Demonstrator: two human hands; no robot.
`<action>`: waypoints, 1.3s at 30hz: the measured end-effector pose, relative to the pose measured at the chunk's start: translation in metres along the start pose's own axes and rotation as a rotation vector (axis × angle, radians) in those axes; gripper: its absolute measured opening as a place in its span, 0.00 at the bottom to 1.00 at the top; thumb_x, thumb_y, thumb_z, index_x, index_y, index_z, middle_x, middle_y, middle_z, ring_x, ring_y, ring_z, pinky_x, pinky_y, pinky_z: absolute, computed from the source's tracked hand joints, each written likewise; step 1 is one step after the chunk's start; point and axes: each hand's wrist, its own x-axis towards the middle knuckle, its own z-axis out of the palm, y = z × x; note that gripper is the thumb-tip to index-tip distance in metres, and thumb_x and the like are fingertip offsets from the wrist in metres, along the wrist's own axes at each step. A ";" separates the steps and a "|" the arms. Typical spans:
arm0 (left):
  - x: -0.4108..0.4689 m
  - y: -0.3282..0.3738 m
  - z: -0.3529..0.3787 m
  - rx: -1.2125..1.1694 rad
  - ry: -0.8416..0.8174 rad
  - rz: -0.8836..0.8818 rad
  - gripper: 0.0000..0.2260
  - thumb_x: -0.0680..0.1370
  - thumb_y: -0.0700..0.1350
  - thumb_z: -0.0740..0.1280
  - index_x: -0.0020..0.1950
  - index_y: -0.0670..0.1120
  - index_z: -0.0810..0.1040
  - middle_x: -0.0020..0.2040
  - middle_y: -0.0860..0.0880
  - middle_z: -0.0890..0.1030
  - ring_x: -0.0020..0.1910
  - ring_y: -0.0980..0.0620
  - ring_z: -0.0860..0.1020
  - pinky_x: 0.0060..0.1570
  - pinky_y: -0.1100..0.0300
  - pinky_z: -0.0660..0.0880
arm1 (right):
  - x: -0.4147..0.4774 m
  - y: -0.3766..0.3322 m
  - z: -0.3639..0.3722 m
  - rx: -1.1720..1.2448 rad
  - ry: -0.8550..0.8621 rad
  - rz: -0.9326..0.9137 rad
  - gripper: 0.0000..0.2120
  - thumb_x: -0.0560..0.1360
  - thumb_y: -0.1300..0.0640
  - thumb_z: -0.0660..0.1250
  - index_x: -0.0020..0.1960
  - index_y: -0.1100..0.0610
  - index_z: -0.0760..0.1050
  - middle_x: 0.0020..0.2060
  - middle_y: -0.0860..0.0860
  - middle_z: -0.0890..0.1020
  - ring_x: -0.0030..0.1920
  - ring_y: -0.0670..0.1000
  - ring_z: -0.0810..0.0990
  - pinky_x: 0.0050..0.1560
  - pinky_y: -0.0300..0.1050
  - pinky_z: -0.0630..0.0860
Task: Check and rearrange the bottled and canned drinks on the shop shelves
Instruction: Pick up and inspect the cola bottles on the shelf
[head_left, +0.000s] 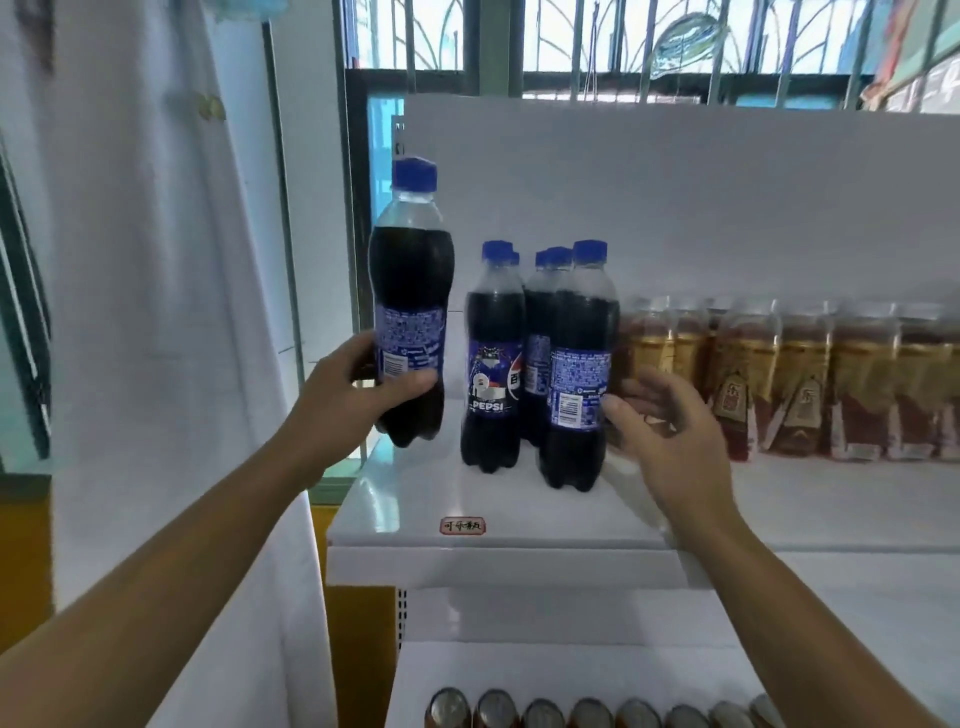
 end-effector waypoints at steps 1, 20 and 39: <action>-0.006 0.009 0.003 -0.034 -0.030 0.013 0.27 0.71 0.54 0.74 0.68 0.50 0.76 0.59 0.52 0.82 0.57 0.52 0.79 0.50 0.62 0.76 | -0.003 -0.012 -0.001 0.052 0.037 -0.056 0.21 0.76 0.55 0.72 0.67 0.54 0.75 0.55 0.44 0.81 0.52 0.37 0.80 0.53 0.37 0.80; -0.102 0.043 0.101 -0.438 -0.323 -0.027 0.22 0.72 0.60 0.73 0.64 0.60 0.73 0.53 0.60 0.81 0.52 0.61 0.81 0.50 0.62 0.79 | -0.017 -0.099 -0.003 0.559 -0.225 0.181 0.29 0.69 0.53 0.76 0.68 0.57 0.73 0.51 0.55 0.86 0.47 0.53 0.87 0.47 0.48 0.83; -0.110 0.030 0.090 -1.217 -0.628 -0.480 0.29 0.75 0.62 0.62 0.66 0.43 0.77 0.50 0.41 0.83 0.41 0.46 0.82 0.37 0.55 0.81 | -0.026 -0.103 -0.004 0.652 -0.394 0.279 0.28 0.71 0.49 0.70 0.68 0.59 0.73 0.60 0.61 0.82 0.53 0.55 0.84 0.53 0.51 0.83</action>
